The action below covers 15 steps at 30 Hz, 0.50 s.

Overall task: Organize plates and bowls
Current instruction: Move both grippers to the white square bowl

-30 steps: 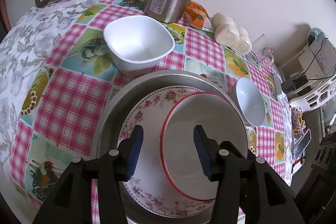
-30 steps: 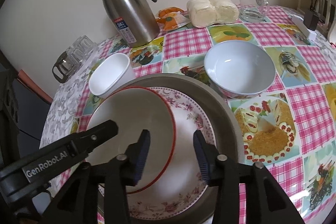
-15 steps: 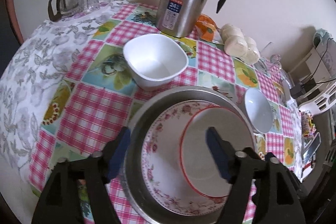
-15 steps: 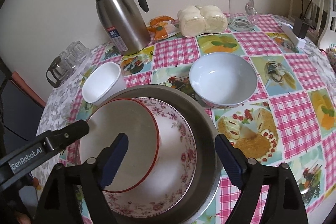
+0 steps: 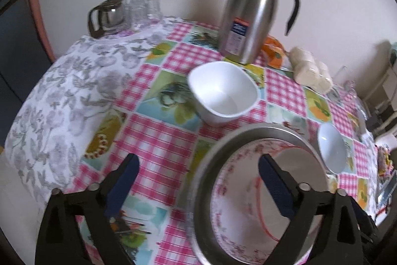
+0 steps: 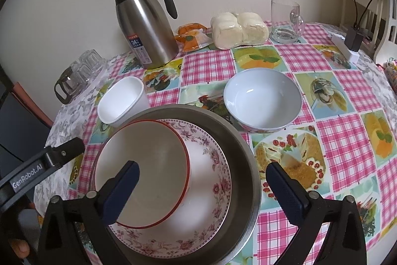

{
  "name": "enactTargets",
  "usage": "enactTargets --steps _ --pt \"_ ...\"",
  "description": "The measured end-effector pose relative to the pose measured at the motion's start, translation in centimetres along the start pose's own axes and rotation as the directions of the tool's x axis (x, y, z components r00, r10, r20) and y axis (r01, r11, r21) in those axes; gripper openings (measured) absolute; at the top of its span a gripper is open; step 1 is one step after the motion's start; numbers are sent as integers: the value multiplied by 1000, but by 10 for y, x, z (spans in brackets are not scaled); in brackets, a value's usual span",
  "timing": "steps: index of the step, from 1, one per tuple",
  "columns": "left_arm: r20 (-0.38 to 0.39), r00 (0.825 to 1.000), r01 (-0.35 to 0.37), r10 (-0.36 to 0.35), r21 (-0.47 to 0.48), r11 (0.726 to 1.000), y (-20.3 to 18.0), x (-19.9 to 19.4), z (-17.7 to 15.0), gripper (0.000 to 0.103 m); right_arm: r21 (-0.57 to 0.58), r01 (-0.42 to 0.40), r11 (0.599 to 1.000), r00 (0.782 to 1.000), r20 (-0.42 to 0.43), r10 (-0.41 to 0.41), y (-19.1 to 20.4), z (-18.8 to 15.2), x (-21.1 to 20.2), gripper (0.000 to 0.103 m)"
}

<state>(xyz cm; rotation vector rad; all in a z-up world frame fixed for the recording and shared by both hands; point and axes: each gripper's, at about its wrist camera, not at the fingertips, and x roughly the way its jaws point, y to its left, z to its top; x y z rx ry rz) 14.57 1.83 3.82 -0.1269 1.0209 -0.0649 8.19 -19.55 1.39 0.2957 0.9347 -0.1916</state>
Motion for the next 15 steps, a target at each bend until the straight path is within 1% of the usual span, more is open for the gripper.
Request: enactTargets --steps 3,8,15 --pt "17 1000 -23 23 -14 1000 10 -2 3 100 -7 3 1000 1000 4 -3 2 0 -1 103" --pt "28 999 -38 39 -52 998 27 -5 8 100 -27 5 1000 1000 8 -5 8 0 -2 103" --pt "21 998 -53 55 -76 996 44 -5 11 100 -57 8 998 1000 10 -8 23 -5 1 103"
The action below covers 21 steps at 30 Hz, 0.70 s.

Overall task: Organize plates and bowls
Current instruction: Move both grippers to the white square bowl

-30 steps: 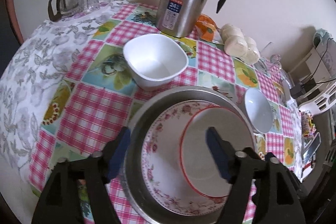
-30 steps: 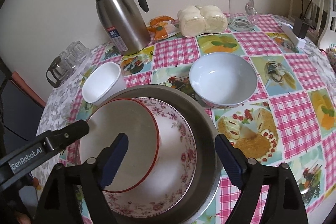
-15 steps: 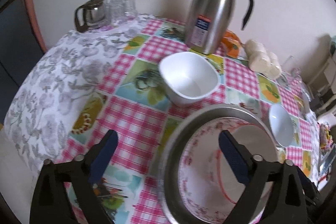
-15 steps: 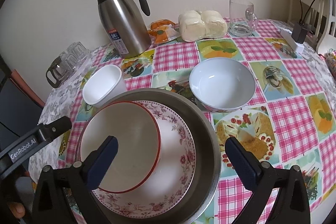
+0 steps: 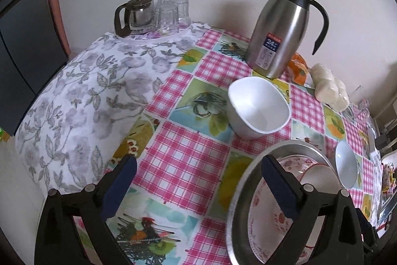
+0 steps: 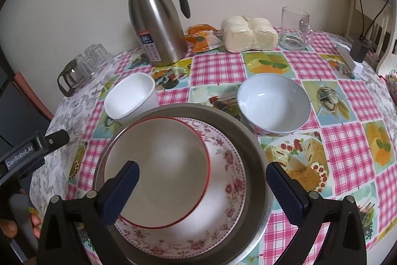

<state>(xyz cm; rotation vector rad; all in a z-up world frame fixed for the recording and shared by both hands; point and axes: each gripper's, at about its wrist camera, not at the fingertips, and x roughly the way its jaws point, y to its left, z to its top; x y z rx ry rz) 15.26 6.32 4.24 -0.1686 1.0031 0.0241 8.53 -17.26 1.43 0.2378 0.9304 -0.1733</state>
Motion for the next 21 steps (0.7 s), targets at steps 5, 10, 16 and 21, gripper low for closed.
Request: enactTargets --steps 5,10,16,21 --pt "18 999 38 -38 -16 999 7 -2 6 100 -15 9 1000 1000 16 -8 12 -1 0 103" --pt "26 998 60 -59 -20 998 13 3 10 100 -27 19 999 999 39 -18 18 1 -3 103" --pt "33 993 118 -117 -37 992 20 15 18 100 -19 6 1000 998 68 -5 21 7 -9 103" --pt "33 984 175 -173 -75 982 23 27 21 100 -43 -4 999 999 53 6 29 17 -4 103"
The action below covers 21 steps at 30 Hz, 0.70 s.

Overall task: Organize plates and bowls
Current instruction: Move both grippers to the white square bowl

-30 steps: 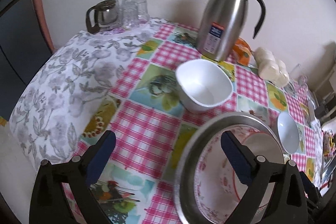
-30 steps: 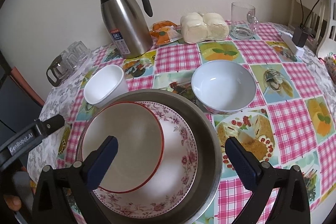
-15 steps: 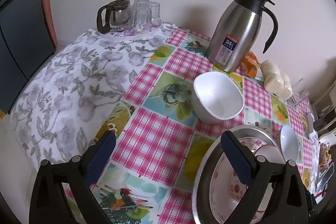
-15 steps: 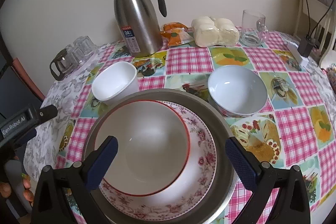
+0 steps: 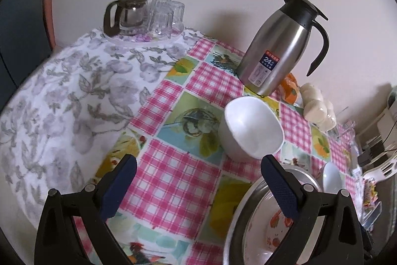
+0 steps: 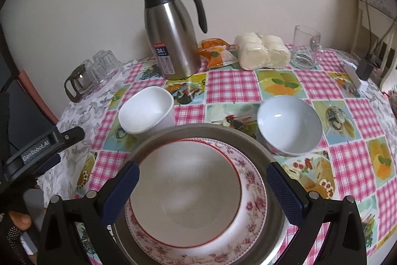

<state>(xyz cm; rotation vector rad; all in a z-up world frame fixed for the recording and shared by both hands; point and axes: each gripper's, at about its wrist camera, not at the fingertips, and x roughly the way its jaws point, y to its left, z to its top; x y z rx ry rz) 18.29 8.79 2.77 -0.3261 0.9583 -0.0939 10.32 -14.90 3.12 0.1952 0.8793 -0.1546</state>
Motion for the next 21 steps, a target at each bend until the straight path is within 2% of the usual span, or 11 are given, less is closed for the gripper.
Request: enactTargets --steps 5,7,10,14,17,21 --pt "-23 995 92 -95 -102 991 9 13 0 100 -61 -10 998 1000 -27 8 14 17 9 103" --pt "-29 994 105 -109 -118 987 10 17 1 100 -77 -10 997 999 -34 8 17 22 10 103" --pt "-20 996 89 -91 -100 991 8 21 5 100 -88 0 996 999 -47 -4 20 35 14 103" --pt "-30 990 137 -140 -84 987 6 31 13 100 -104 7 995 998 -66 -14 25 51 20 103" --pt "-91 979 178 -184 -74 981 2 47 20 100 -94 -14 995 996 -92 5 27 62 29 103" --pt "-133 976 167 -170 -34 985 -8 61 33 100 -105 -16 994 992 -127 2 36 72 46 103"
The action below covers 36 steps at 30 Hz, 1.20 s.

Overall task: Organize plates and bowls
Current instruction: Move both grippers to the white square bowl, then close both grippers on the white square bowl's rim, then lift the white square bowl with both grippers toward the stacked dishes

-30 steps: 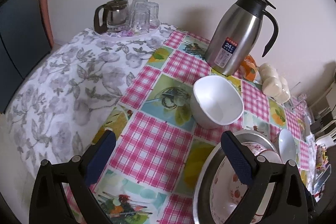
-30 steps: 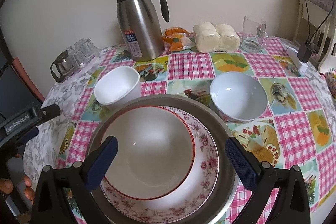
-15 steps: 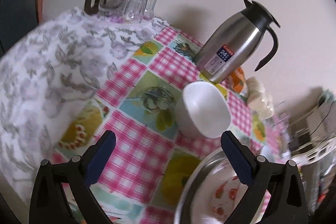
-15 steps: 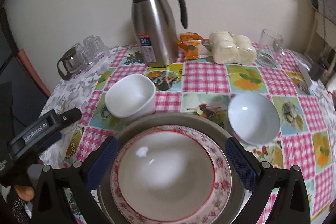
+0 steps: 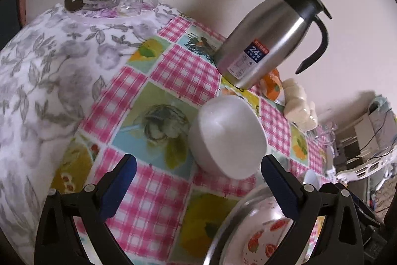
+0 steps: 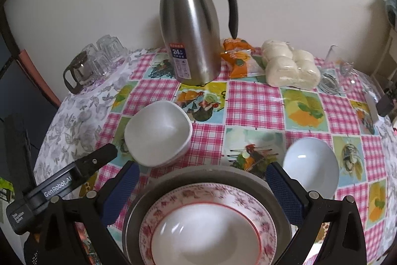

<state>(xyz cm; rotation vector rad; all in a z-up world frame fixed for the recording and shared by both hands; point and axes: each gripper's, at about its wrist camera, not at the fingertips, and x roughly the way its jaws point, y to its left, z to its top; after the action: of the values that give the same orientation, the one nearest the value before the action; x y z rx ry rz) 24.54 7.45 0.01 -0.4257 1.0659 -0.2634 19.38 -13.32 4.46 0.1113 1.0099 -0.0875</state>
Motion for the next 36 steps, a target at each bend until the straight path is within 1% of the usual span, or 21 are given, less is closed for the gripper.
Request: enactTargets --steps 4,6,10,11,12,14,16,18,19,20,21,23,25,27,28,32,33,34,35,36 --pt "-34 999 -6 7 34 999 -5 12 16 100 0 -3 1000 999 -49 3 6 15 22 102" --pt "-46 998 -35 37 32 999 -4 19 24 100 -11 9 1000 998 -66 -9 9 21 32 100" --pt "-80 996 -44 44 8 999 3 32 34 99 -2 18 1000 993 -118 -18 11 29 52 90" --pt "-90 995 -41 41 4 999 5 36 35 95 5 24 1000 991 -130 -23 11 30 58 86" --pt "-96 995 -39 39 4 999 5 38 36 88 9 34 999 990 -140 -33 11 31 63 85" --pt "-113 993 -36 36 4 999 6 45 37 79 6 45 999 987 -153 -44 12 33 71 82" --pt "-128 991 -37 37 3 999 6 50 37 79 -1 52 999 984 -168 -51 14 34 79 80" --pt "-143 989 -26 25 -4 1000 7 56 37 74 -12 60 998 981 -182 -61 17 36 87 75" --pt "-149 989 -20 19 -6 1000 7 58 37 72 -16 66 998 979 -192 -68 19 36 91 70" --pt "-159 987 -14 13 -7 1000 6 60 37 68 -19 69 997 977 -201 -72 20 37 95 66" --pt "-167 986 -12 11 -7 1000 6 63 37 65 -22 71 997 975 -207 -74 20 37 97 64" --pt "-187 982 -15 13 -10 1000 5 68 37 62 -32 75 997 972 -220 -80 23 38 103 56" --pt "-196 981 -13 10 -11 1000 4 72 36 59 -38 73 997 967 -242 -80 25 37 111 51" --pt "-204 979 -1 -2 -14 1000 3 77 36 52 -50 75 996 963 -258 -85 28 36 116 45" --pt "-205 979 1 -4 -12 1000 3 78 36 51 -60 72 996 961 -263 -85 30 36 119 39" --pt "-220 976 3 -6 -11 1000 3 84 33 29 -74 61 995 959 -270 -79 34 36 123 27" --pt "-221 975 8 -11 -13 1000 3 85 32 25 -75 61 995 958 -275 -79 35 35 124 26" --pt "-220 975 18 -20 -15 1000 2 85 32 23 -74 62 995 956 -283 -81 35 35 125 23" --pt "-217 976 16 -18 -11 1000 1 84 32 23 -70 63 996 954 -290 -81 35 35 127 19" --pt "-214 977 4 -2 7 1000 -2 84 31 22 -68 55 996 954 -291 -73 35 35 127 17"
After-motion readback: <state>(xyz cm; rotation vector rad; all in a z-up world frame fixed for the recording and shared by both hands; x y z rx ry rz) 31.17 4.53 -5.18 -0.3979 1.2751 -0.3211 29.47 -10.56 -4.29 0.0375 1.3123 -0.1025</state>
